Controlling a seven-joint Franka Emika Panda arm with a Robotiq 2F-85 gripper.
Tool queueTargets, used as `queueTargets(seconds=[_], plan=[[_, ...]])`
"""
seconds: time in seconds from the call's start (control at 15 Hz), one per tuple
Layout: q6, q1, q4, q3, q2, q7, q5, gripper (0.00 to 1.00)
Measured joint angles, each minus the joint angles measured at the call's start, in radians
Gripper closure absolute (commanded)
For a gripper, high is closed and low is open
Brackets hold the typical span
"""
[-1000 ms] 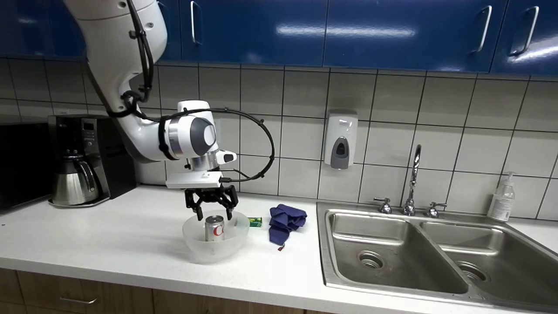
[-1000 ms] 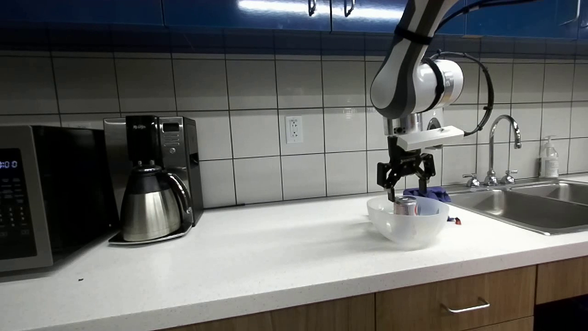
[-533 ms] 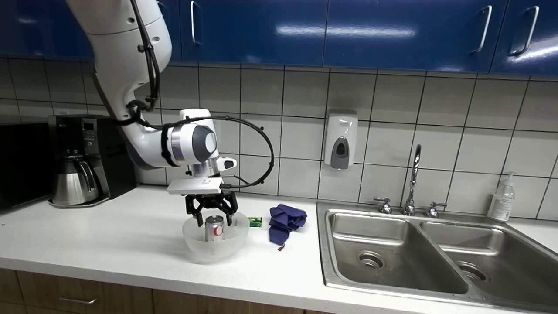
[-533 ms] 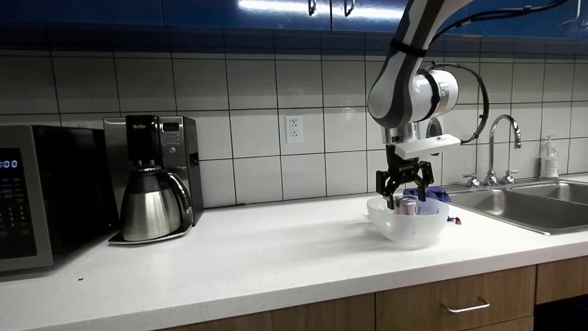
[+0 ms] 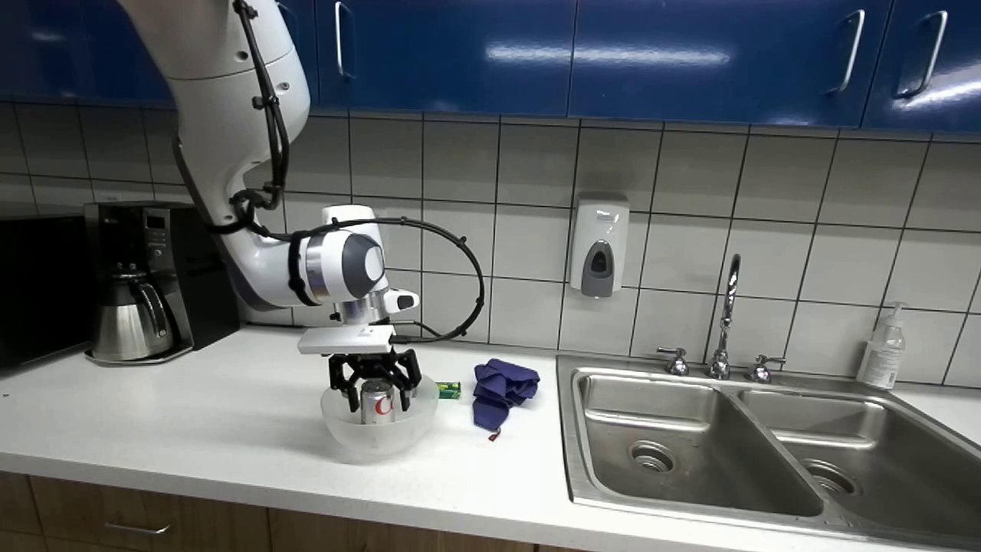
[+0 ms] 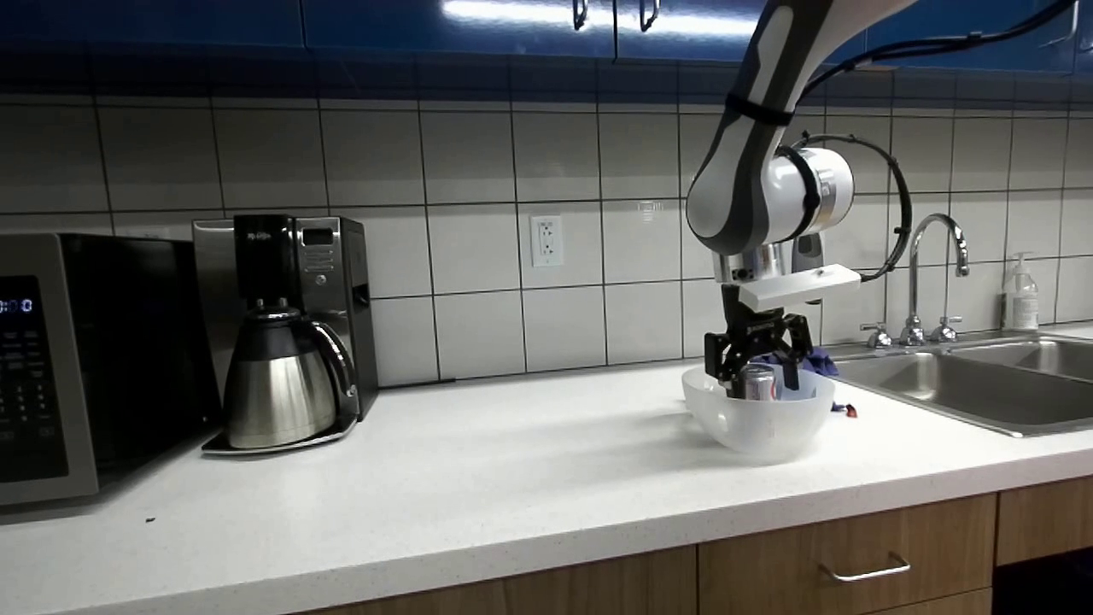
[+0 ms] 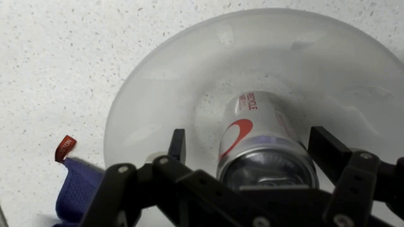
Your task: Remove the grey can from the plastic bowl
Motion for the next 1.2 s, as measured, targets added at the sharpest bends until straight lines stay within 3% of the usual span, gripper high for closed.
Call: queueTargets(seconds=[0.2,0.27,0.33,0.6,1.2], plan=[[0.002,0.000,0.006,-0.005,0.015,0.000,0.000,0.00],[0.004,0.000,0.008,-0.007,0.020,0.000,0.000,0.25],[0.007,0.000,0.010,-0.009,0.025,0.000,0.000,0.26],[0.021,0.001,0.017,-0.010,0.039,0.000,0.001,0.57],[0.046,0.001,0.018,-0.011,0.041,0.000,0.002,0.58]])
